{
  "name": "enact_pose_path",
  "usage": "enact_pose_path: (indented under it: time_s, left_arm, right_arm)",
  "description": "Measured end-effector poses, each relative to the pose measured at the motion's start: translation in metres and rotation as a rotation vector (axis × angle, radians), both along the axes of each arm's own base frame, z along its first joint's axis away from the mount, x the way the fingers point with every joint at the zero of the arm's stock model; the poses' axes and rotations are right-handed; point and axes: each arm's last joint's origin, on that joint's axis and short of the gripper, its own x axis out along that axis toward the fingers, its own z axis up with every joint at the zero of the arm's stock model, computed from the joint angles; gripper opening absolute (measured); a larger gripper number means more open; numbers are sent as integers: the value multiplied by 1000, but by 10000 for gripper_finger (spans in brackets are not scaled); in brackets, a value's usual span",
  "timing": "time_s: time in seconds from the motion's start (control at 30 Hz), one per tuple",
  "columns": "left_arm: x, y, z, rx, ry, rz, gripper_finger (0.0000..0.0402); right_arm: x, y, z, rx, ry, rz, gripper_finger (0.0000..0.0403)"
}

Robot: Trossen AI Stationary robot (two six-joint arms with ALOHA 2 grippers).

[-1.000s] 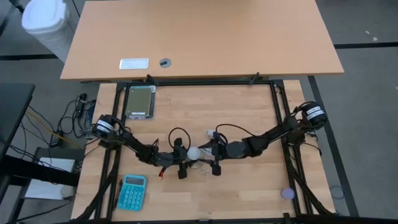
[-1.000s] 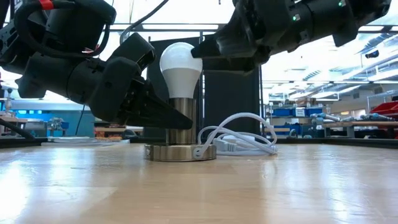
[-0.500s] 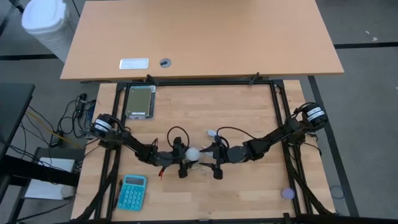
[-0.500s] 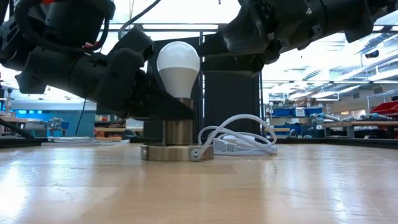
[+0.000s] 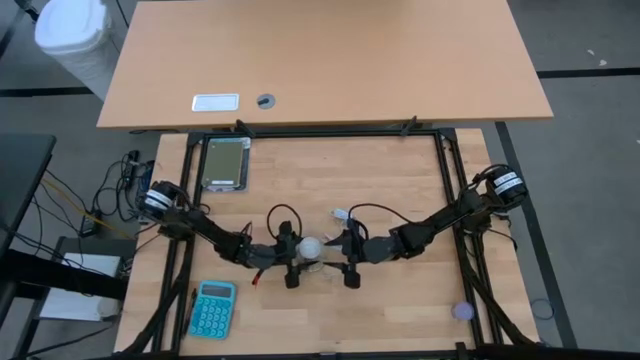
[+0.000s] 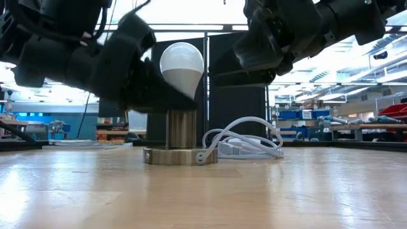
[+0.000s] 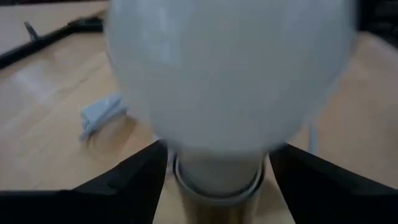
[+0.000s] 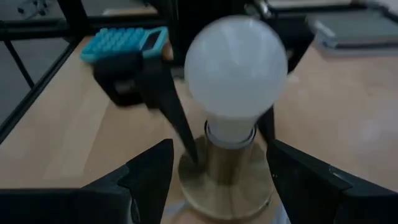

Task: Screw lightbulb
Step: Remove the lightbulb from the lamp

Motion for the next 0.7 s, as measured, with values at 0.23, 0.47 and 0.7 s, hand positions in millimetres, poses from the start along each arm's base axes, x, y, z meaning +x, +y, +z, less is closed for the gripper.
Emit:
enact_pose_path:
  time_s: [0.23, 0.47, 0.7]
  left_arm:
    - [-10, 3, 25, 12, 49, 5, 286]
    - [-12, 3, 35, 7, 56, -13, 286]
    - [-6, -1, 39, 47, 102, -57, 286]
  right_arm:
    - [-9, -2, -13, 39, 39, -27, 259]
    - [-10, -3, -31, 55, -2, -48, 259]
    - [10, 4, -63, 32, -53, -62, 259]
